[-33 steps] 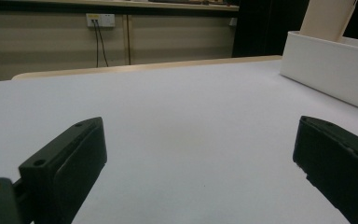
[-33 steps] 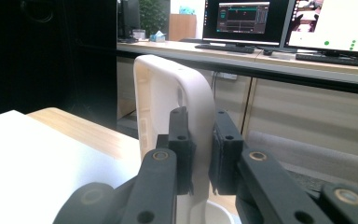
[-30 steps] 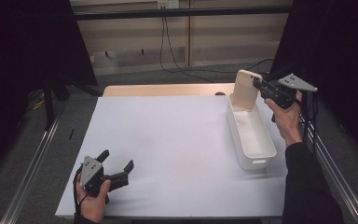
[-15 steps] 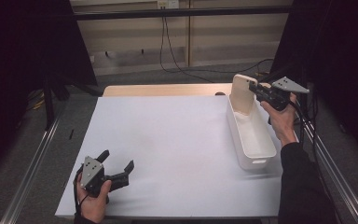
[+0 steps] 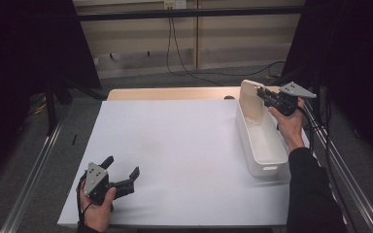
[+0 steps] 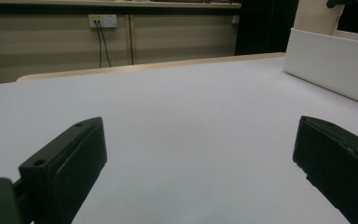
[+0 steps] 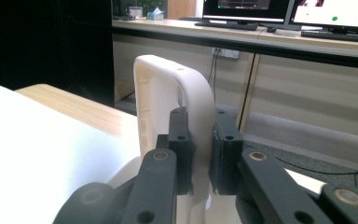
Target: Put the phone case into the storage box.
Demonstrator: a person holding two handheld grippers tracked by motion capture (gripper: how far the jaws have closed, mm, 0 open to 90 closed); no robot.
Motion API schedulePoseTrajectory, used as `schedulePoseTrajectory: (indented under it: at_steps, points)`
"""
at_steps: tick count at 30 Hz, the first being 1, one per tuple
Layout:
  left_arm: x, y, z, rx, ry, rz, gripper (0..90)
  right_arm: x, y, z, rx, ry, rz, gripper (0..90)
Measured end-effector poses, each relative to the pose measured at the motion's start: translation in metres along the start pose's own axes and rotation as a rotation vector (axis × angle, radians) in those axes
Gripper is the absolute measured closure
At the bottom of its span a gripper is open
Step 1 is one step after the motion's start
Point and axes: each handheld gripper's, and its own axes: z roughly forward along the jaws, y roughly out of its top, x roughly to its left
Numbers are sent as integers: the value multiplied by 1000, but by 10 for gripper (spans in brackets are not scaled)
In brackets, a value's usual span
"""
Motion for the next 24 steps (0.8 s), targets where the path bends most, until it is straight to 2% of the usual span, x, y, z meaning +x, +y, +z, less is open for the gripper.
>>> schedulePoseTrajectory:
  at_steps: [11, 14, 16, 24]
  points:
    - [-1, 0, 1, 3, 6, 3, 28, -5, -4, 5, 20, -4, 12, 807]
    - [-1, 0, 1, 4, 3, 10, 28, -7, -4, 6, 28, -18, 10, 801]
    - [-1, 0, 2, 7, 6, 16, 28, -7, -3, 8, 44, -44, -1, 784]
    - [-3, 0, 3, 7, 0, 32, 28, -12, -4, 11, 65, -79, 3, 732]
